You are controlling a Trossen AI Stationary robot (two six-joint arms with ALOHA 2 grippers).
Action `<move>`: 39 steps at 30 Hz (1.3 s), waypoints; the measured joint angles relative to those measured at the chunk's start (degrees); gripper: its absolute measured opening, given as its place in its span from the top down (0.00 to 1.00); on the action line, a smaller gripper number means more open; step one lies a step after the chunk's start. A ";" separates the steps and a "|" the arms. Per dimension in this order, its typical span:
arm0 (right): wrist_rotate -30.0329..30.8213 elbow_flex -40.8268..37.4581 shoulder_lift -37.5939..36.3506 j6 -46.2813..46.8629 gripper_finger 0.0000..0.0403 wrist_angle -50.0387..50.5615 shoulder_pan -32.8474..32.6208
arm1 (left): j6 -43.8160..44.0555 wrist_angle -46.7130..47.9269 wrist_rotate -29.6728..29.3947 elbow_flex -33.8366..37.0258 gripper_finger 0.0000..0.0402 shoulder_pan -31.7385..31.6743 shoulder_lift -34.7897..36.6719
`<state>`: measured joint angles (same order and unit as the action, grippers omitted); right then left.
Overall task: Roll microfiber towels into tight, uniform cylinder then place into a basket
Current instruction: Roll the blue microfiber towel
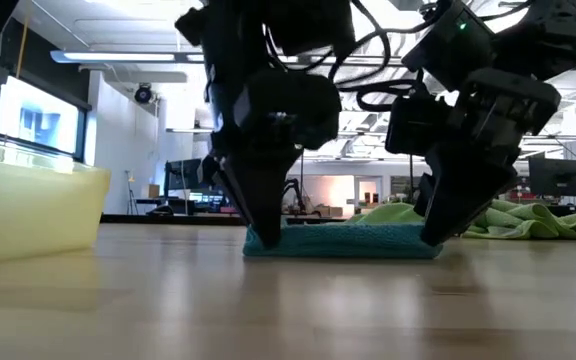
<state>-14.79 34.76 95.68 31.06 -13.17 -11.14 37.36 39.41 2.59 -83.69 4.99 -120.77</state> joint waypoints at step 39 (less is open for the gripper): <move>28.56 0.07 -0.50 -47.89 0.65 -5.44 -12.50 | -3.46 -5.08 14.48 3.83 0.98 -5.42 -0.04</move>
<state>13.77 34.83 95.18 -16.84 -18.61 -23.64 33.90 34.33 17.07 -79.85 -0.43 -120.81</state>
